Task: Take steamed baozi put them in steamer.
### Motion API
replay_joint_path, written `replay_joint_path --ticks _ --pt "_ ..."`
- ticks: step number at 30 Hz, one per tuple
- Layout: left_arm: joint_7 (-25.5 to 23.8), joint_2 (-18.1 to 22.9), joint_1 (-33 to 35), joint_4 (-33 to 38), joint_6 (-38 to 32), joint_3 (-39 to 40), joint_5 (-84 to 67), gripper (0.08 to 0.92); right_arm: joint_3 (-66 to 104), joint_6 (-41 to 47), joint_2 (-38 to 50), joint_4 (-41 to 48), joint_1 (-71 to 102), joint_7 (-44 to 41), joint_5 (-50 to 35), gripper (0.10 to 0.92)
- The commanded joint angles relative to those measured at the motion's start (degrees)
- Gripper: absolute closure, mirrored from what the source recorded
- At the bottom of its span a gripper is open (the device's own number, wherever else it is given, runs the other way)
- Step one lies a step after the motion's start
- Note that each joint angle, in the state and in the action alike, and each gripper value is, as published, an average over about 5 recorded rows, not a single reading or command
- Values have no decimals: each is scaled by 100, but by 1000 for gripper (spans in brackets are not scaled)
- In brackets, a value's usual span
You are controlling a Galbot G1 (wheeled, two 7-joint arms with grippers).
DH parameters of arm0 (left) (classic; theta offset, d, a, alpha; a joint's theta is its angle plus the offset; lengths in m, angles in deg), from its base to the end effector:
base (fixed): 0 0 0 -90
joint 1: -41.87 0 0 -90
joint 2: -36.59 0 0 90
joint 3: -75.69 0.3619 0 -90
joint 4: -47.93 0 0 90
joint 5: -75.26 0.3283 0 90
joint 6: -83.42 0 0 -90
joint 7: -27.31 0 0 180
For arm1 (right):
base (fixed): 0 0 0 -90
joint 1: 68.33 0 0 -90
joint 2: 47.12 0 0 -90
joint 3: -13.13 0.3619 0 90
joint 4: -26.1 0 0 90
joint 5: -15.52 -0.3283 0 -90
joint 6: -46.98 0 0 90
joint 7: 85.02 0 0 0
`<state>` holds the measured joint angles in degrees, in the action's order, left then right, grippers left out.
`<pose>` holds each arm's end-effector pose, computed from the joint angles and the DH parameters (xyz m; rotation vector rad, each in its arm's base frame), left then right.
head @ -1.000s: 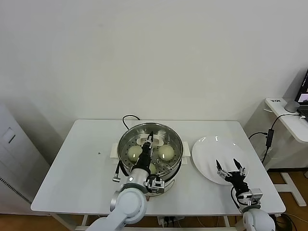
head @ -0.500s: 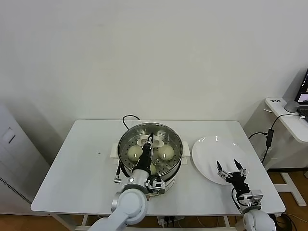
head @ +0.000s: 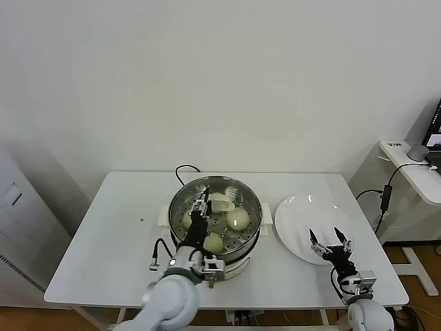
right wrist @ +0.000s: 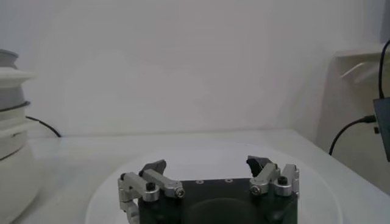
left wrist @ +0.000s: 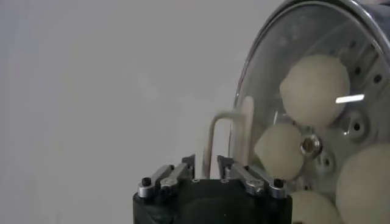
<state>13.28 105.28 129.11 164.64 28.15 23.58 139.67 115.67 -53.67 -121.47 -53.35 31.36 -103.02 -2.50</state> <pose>0.2439 -0.0899 -0.2537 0.3526 2.3935 1.9026 0.2453 -0.1813 -0.4350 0.0690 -3.0485 -0.0438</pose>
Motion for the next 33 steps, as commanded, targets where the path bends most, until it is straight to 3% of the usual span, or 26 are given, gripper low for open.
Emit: replay_joint_path --ticks 1,4,8,12,19,33 --pt "-646 -721 227 1392 -1239 -1406 -4823 488 -30 72 -36 -57 -26 -61 -101 203" --pt "-143 -698 186 1462 -1314 -2060 -6705 401 -34 203 -67 -201 31 38 -293 203" --pt "837 -307 325 1491 -1134 -3403 -8966 280 0 249 -27 -472 107 243 -521 203" --pt "1336 -123 651 1178 -992 -4401 -9728 195 85 379 35 -709 127 430 -228 203" --pt "1384 -24 1307 153 -1340 -5006 -9212 177 268 654 88 -1014 200 266 -64 203" --pt "1128 -69 1549 -1221 -1874 -4821 -7685 177 404 1148 181 -1422 537 554 -104 203"
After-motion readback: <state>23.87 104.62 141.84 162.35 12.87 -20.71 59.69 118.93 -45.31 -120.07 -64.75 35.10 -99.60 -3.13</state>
